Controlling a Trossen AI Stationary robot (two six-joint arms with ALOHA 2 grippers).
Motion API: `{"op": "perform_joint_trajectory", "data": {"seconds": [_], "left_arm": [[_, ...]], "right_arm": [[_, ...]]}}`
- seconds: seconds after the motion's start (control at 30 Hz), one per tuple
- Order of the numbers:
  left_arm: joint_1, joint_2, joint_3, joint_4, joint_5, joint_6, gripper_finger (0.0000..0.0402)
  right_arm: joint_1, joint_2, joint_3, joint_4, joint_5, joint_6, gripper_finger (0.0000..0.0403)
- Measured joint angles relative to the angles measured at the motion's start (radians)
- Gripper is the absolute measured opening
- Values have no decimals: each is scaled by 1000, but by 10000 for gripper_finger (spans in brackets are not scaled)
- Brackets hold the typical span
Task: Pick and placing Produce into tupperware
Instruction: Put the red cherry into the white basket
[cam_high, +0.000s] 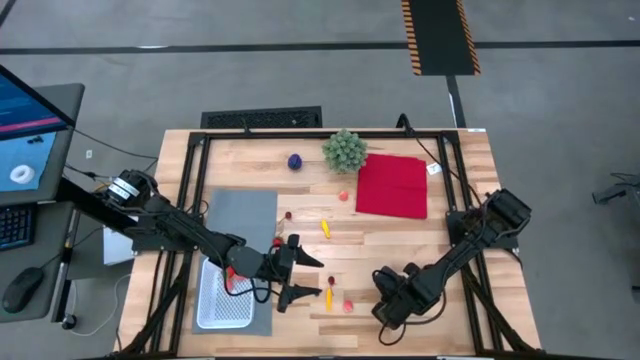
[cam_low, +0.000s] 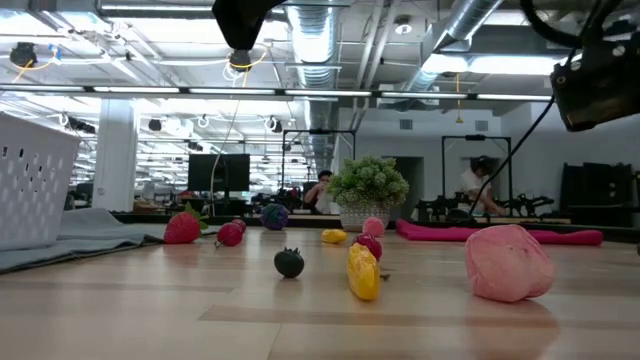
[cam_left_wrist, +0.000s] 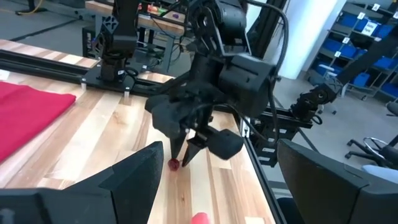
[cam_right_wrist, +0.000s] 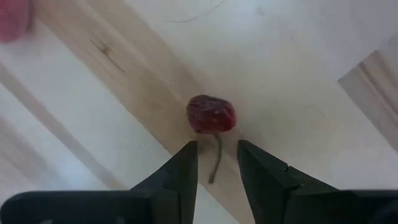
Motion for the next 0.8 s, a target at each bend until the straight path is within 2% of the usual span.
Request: {"op": "perform_joint_trajectory", "data": {"seconds": [0.27, 0.53, 0.67, 0.8], "left_arm": [[0, 0, 0, 0, -4, 0, 306], [0, 0, 0, -1, -4, 0, 306], [0, 0, 0, -1, -4, 0, 306], [0, 0, 0, -1, -1, 5, 306]], "right_arm": [[-5, 29, 10, -30, -2, -12, 115], [-3, 30, 7, -46, 18, -41, 19], [-3, 31, 13, -62, 23, -53, 16], [5, 45, 76, -235, 86, -71, 11]]}}
